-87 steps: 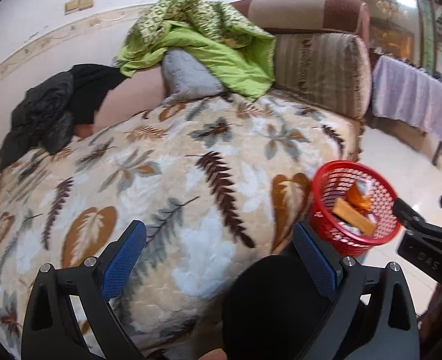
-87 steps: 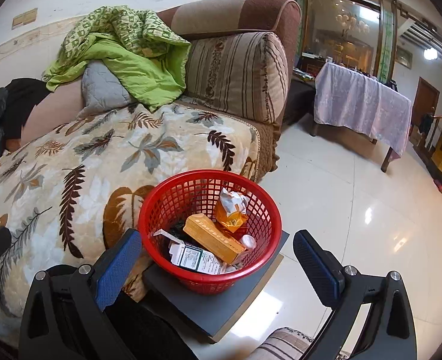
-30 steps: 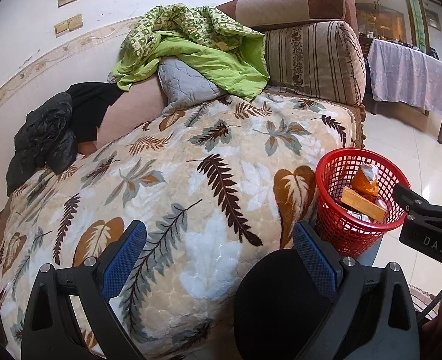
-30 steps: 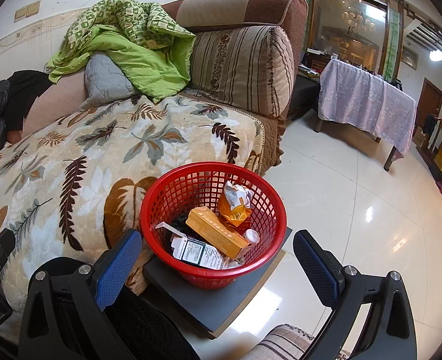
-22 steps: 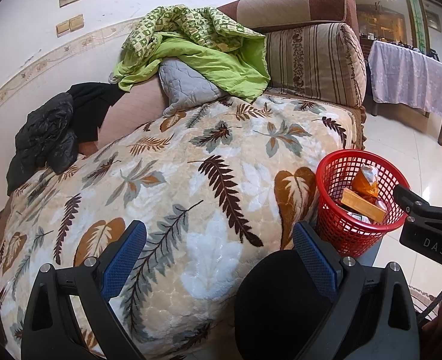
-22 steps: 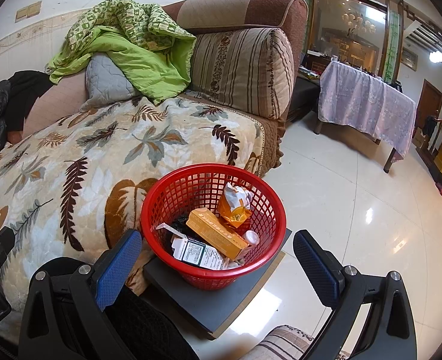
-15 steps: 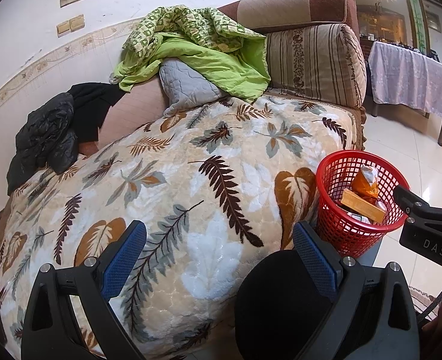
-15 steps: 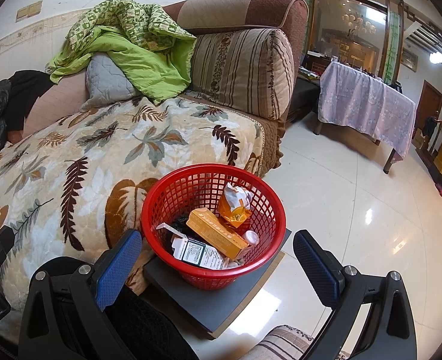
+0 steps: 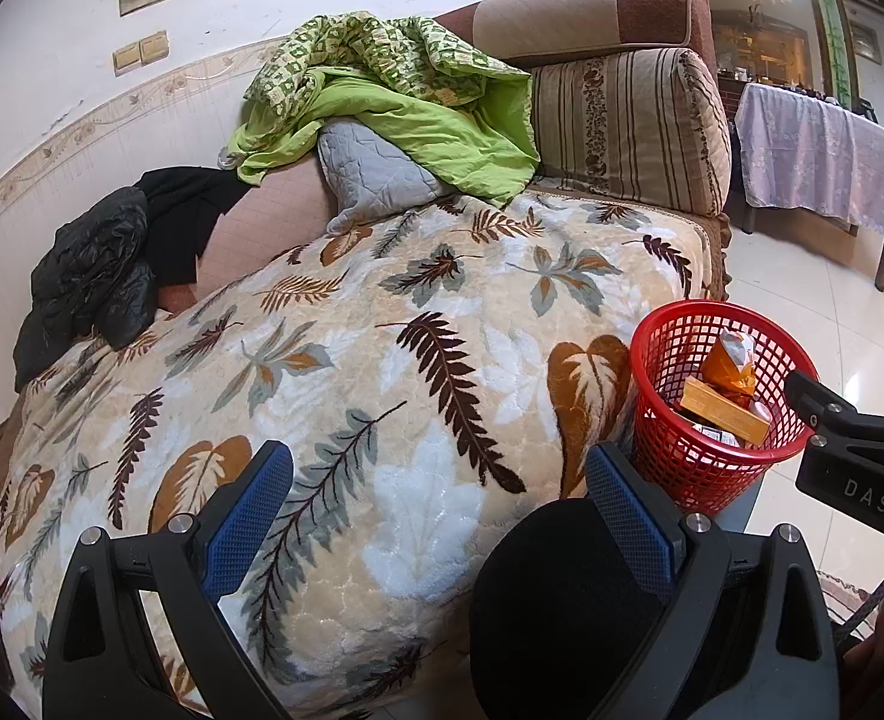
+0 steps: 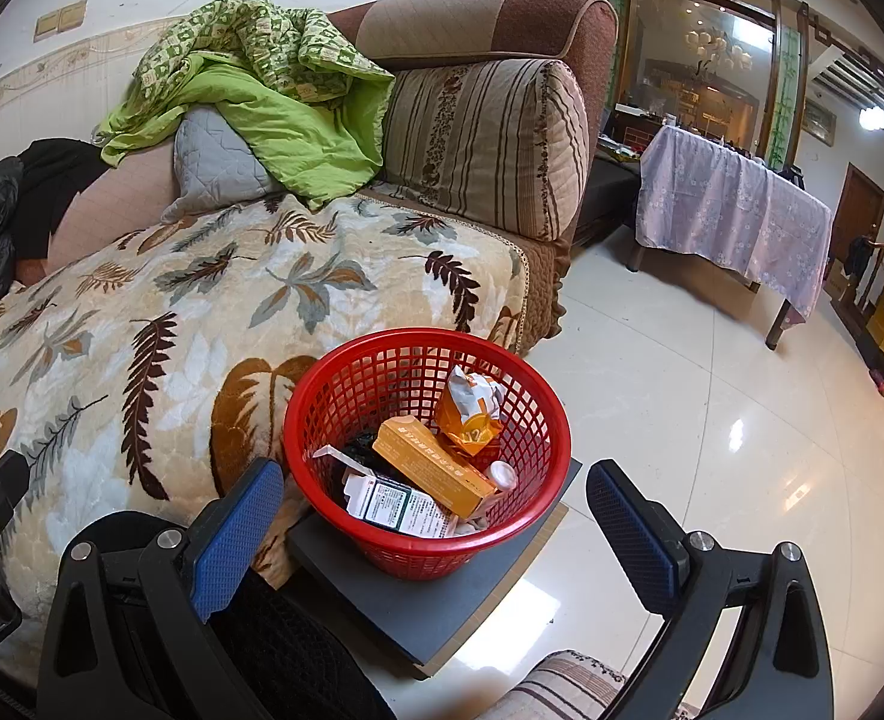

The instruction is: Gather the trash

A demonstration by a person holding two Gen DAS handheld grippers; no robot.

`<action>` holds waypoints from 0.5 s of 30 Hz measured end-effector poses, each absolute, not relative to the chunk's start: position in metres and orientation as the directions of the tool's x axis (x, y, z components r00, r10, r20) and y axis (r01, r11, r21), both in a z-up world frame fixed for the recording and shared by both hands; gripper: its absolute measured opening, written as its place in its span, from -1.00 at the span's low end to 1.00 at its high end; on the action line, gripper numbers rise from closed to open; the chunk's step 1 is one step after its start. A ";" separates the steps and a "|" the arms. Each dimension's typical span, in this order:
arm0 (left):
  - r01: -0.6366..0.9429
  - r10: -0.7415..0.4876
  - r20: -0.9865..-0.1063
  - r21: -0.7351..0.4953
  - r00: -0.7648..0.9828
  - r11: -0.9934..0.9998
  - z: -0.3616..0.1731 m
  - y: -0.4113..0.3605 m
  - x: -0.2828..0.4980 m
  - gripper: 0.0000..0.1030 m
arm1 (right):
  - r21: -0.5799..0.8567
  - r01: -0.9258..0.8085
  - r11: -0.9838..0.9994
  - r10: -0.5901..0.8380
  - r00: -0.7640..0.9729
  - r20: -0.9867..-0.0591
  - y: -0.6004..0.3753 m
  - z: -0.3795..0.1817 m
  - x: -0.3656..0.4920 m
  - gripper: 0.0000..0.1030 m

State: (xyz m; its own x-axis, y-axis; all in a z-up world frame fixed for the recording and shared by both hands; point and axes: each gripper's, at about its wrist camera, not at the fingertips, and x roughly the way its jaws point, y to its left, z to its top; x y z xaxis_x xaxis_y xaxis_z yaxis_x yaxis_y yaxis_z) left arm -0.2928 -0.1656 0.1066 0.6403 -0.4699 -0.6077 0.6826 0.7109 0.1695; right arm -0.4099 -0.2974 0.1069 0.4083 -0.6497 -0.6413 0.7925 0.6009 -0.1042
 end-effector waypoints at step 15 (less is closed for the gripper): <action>0.679 -0.467 -0.610 0.166 0.640 0.715 0.105 -0.164 -0.291 0.89 | -0.123 0.777 0.617 -0.642 0.407 -0.650 -0.298 0.104 -0.405 0.98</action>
State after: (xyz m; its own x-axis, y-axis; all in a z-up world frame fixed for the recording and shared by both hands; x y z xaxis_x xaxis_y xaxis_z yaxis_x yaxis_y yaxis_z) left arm -0.2908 -0.1640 0.1051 0.6404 -0.4672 -0.6095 0.6793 0.7149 0.1657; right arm -0.4048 -0.2985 0.1040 0.4068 -0.6423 -0.6495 0.7774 0.6169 -0.1232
